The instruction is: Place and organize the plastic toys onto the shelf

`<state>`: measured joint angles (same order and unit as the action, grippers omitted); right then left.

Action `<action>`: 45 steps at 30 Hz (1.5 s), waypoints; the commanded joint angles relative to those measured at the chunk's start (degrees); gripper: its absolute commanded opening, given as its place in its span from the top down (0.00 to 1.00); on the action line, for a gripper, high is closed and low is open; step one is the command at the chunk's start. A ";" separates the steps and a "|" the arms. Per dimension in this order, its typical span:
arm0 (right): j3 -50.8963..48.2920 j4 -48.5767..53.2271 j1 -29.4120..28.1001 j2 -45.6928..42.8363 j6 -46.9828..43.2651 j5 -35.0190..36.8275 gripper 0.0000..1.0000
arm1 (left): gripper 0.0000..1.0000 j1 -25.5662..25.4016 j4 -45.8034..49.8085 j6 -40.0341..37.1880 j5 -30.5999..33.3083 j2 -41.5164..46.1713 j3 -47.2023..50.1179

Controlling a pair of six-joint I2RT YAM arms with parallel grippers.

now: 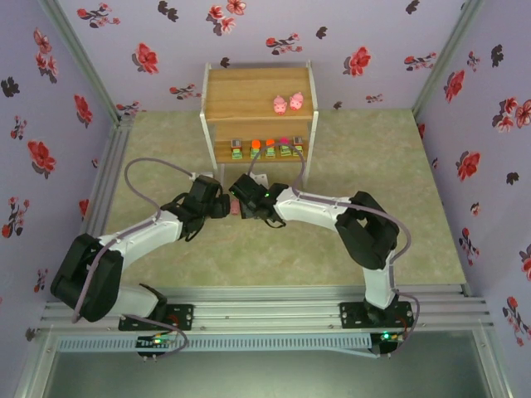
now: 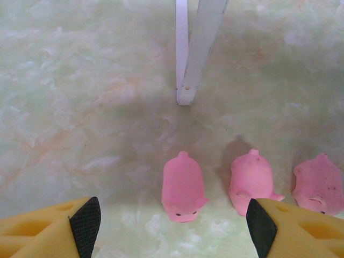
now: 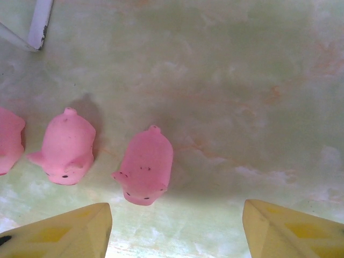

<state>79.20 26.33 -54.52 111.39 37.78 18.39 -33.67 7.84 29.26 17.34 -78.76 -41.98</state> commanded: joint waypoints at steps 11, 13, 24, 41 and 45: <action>3.88 -1.56 0.72 4.59 1.33 -2.30 0.52 | 0.24 0.62 0.78 0.98 0.41 -0.08 -1.18; 4.26 -1.60 0.77 5.00 1.25 -2.38 0.53 | 0.24 0.58 0.78 0.98 0.42 -0.08 -1.18; 5.23 -1.36 1.59 7.20 1.33 -2.49 0.58 | 0.24 0.73 0.76 1.07 0.41 0.10 -1.09; 6.42 -0.15 1.95 9.09 0.63 -2.55 0.81 | 0.24 1.17 -0.17 1.02 -0.92 0.71 -0.49; 5.68 0.12 1.88 8.54 0.63 -2.33 0.86 | 0.24 1.21 -0.62 0.95 -1.87 0.69 -0.39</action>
<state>84.18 24.77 -52.86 119.00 38.09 15.33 -32.97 7.75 29.67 16.64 -78.76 -41.95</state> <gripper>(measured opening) 0.145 0.757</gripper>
